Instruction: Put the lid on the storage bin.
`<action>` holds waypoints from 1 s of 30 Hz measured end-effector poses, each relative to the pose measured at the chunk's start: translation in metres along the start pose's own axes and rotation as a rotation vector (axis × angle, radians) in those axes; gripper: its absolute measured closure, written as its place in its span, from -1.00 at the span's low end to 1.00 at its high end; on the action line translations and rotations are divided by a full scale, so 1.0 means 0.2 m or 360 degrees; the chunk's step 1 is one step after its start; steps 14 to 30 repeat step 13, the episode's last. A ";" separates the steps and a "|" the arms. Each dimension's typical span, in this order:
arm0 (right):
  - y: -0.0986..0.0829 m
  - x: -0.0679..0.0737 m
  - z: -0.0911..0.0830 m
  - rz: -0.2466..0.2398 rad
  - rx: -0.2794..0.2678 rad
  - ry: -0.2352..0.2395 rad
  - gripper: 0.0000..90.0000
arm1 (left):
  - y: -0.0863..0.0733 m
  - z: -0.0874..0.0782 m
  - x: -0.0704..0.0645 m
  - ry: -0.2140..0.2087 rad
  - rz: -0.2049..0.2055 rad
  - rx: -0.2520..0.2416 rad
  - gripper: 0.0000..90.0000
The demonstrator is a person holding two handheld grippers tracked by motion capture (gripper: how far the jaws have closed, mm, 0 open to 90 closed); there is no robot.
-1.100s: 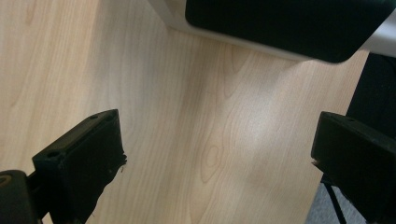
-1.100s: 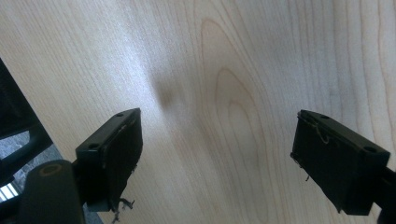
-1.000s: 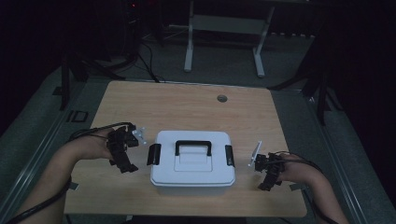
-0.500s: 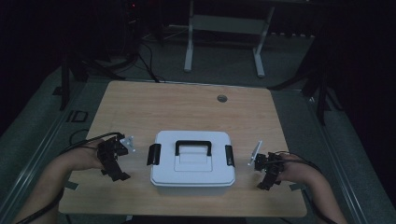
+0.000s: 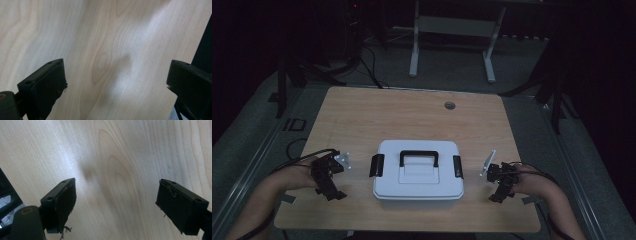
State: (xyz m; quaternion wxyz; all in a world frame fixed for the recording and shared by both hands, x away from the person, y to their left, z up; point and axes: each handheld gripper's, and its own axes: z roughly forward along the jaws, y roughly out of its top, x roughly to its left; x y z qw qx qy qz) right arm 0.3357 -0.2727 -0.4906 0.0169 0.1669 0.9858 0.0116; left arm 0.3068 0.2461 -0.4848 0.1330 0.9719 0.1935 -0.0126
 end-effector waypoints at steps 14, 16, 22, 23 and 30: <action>-0.01 -0.01 0.00 0.0016 -0.0013 -0.0007 -0.65 | -0.06 0.04 0.01 -0.0019 -0.0055 -0.0021 -0.95; -0.01 -0.01 0.00 0.0016 -0.0013 -0.0007 -0.65 | -0.06 0.04 0.01 -0.0019 -0.0055 -0.0021 -0.95; -0.01 -0.01 0.00 0.0016 -0.0013 -0.0007 -0.65 | -0.06 0.04 0.01 -0.0019 -0.0055 -0.0021 -0.95; -0.01 -0.01 0.00 0.0016 -0.0013 -0.0007 -0.65 | -0.06 0.04 0.01 -0.0019 -0.0055 -0.0021 -0.95; -0.01 -0.01 0.00 0.0016 -0.0013 -0.0007 -0.65 | -0.06 0.04 0.01 -0.0019 -0.0055 -0.0021 -0.95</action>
